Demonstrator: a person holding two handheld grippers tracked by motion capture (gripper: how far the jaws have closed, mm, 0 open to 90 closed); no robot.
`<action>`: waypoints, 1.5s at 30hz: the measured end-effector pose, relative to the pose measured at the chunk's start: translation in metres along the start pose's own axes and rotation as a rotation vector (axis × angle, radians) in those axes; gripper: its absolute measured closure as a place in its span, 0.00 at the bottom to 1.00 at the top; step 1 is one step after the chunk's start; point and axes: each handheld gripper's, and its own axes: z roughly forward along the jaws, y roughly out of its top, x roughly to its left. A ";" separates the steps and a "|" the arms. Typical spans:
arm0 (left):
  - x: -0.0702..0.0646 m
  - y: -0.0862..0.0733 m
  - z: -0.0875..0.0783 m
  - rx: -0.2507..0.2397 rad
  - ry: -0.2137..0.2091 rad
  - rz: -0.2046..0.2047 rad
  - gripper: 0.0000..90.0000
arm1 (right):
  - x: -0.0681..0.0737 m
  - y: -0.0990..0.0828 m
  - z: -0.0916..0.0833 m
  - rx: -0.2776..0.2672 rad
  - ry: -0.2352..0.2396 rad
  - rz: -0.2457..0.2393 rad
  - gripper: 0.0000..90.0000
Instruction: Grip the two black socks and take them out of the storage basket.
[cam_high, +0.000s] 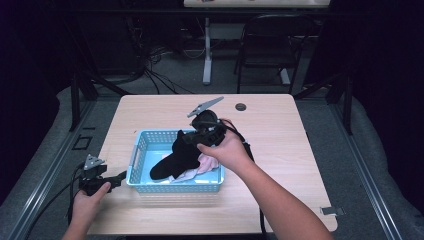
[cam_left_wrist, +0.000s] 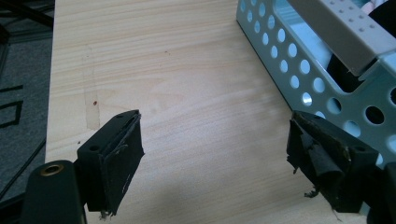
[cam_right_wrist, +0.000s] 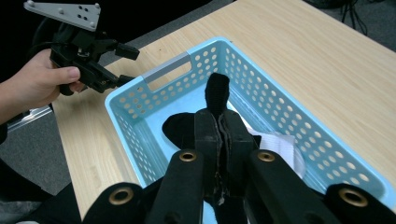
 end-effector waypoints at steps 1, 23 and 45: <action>0.000 0.000 0.000 0.000 0.000 0.001 0.20 | 0.000 -0.001 -0.006 -0.006 -0.003 0.001 0.97; -0.001 0.000 0.000 0.003 0.002 0.002 0.20 | -0.008 -0.039 -0.097 -0.101 -0.099 0.022 0.97; -0.001 -0.001 0.000 0.007 0.004 0.002 0.20 | -0.018 -0.080 -0.127 -0.096 -0.159 0.078 0.97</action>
